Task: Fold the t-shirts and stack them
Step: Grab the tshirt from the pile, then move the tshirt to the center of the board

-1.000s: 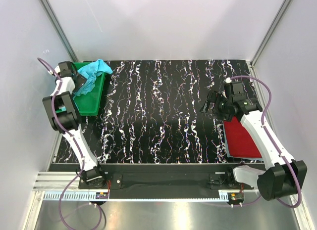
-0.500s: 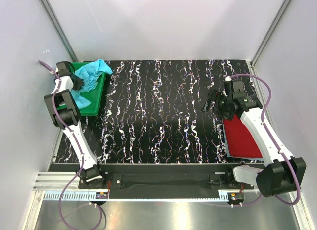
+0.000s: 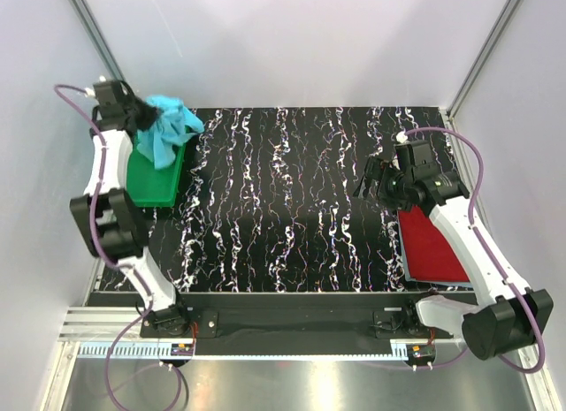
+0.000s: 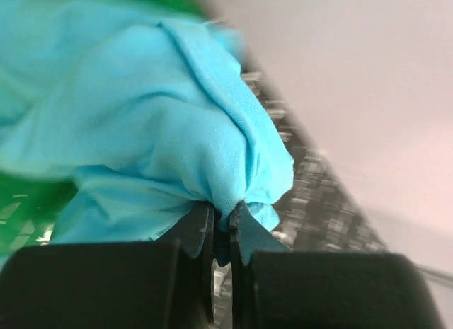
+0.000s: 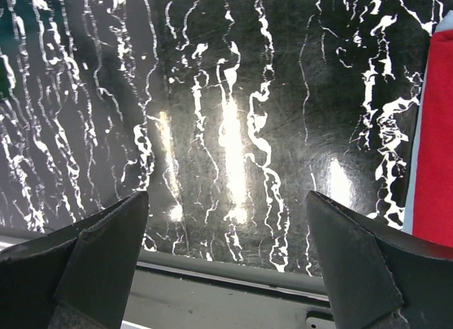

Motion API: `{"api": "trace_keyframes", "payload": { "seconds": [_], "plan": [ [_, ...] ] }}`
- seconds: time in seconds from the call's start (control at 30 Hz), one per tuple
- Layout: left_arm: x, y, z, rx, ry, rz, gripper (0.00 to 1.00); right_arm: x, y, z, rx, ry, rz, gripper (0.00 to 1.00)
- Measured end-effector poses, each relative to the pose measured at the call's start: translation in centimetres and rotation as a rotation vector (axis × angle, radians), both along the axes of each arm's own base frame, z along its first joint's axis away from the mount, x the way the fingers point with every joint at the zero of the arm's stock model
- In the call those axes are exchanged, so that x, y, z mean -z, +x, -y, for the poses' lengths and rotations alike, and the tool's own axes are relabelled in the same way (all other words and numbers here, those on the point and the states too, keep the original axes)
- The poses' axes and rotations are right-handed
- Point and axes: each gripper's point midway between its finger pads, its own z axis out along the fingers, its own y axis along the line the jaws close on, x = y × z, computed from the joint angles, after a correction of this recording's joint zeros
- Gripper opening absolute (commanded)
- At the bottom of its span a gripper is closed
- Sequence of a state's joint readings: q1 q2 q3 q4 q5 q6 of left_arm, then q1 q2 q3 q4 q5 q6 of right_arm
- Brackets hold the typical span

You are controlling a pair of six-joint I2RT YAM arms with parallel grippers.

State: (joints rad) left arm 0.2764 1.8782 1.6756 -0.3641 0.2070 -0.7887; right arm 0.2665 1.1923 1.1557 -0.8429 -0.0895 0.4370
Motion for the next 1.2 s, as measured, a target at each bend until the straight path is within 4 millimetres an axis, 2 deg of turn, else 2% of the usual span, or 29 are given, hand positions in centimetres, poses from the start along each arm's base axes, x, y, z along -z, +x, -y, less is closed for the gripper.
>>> {"api": "trace_keyframes", "payload": {
  "seconds": [0.1, 0.17, 0.23, 0.27, 0.33, 0.4, 0.47, 0.5, 0.53, 0.57, 0.6, 0.63, 0.67, 0.7, 0.77, 0.83, 0.9, 0.97, 1.07, 1.1, 1.2],
  "plan": [
    [-8.6, -1.1, 2.3, 0.043, 0.018, 0.170, 0.00, -0.6, -0.5, -0.3, -0.005, 0.016, 0.019, 1.00],
    [-13.8, -2.3, 3.7, 0.068, 0.036, 0.278, 0.00, -0.9, -0.8, -0.4, -0.007, 0.027, 0.028, 1.00],
    [-18.0, -4.1, 5.7, 0.101, 0.052, 0.370, 0.01, -1.1, -1.1, -0.8, -0.014, 0.040, 0.029, 1.00],
    [-19.8, -5.3, 7.2, 0.130, 0.056, 0.409, 0.02, -1.1, -1.3, -1.1, -0.022, 0.052, 0.024, 1.00],
    [-22.2, -7.7, 11.0, 0.205, 0.053, 0.469, 0.04, -1.0, -1.7, -1.7, -0.031, 0.075, 0.013, 1.00],
    [-22.5, -11.1, 16.0, 0.314, 0.035, 0.493, 0.07, -0.7, -2.1, -2.3, -0.041, 0.103, -0.008, 1.00],
    [-21.1, -14.4, 20.2, 0.423, 0.019, 0.478, 0.24, -0.1, -2.7, -2.8, -0.056, 0.135, -0.039, 1.00],
    [-19.6, -16.3, 22.3, 0.484, 0.013, 0.455, 0.34, 0.1, -3.0, -3.2, -0.067, 0.151, -0.054, 1.00],
    [-17.9, -18.0, 24.0, 0.534, 0.010, 0.422, 0.46, 0.4, -3.4, -3.5, -0.077, 0.168, -0.069, 1.00],
    [-15.8, -19.6, 25.4, 0.583, 0.010, 0.388, 0.51, 0.7, -3.6, -3.8, -0.085, 0.181, -0.083, 1.00],
    [-13.8, -21.0, 26.4, 0.622, 0.007, 0.346, 0.61, 0.9, -4.0, -4.2, -0.096, 0.198, -0.100, 0.99],
    [-10.9, -22.4, 27.1, 0.663, 0.014, 0.284, 0.78, 1.0, -4.3, -4.4, -0.104, 0.213, -0.112, 1.00],
    [-8.9, -23.2, 27.3, 0.682, 0.019, 0.240, 0.80, 1.2, -4.6, -4.8, -0.116, 0.231, -0.128, 1.00],
    [-6.0, -24.2, 27.3, 0.700, 0.032, 0.171, 0.82, 1.2, -4.8, -5.1, -0.126, 0.246, -0.139, 1.00],
    [-1.8, -25.9, 26.9, 0.724, 0.054, 0.062, 0.86, 1.1, -5.0, -5.8, -0.150, 0.281, -0.159, 1.00],
    [0.9, -27.7, 26.2, 0.743, 0.082, -0.022, 0.87, 1.1, -5.3, -6.5, -0.177, 0.318, -0.179, 1.00],
    [1.6, -29.0, 25.6, 0.749, 0.107, -0.046, 0.86, 1.4, -5.7, -7.2, -0.205, 0.342, -0.197, 1.00],
    [1.3, -29.7, 25.1, 0.746, 0.123, -0.031, 0.86, 1.9, -6.3, -7.9, -0.233, 0.358, -0.222, 1.00],
    [1.5, -29.9, 24.9, 0.741, 0.127, -0.032, 0.83, 3.1, -7.1, -9.1, -0.279, 0.373, -0.267, 0.96],
    [2.1, -29.9, 25.0, 0.744, 0.125, -0.054, 0.83, 3.6, -7.2, -9.5, -0.292, 0.372, -0.286, 0.92],
    [5.0, -29.5, 25.7, 0.779, 0.115, -0.161, 0.69, 5.4, -7.3, -11.2, -0.334, 0.359, -0.340, 0.88]
  ]
}}
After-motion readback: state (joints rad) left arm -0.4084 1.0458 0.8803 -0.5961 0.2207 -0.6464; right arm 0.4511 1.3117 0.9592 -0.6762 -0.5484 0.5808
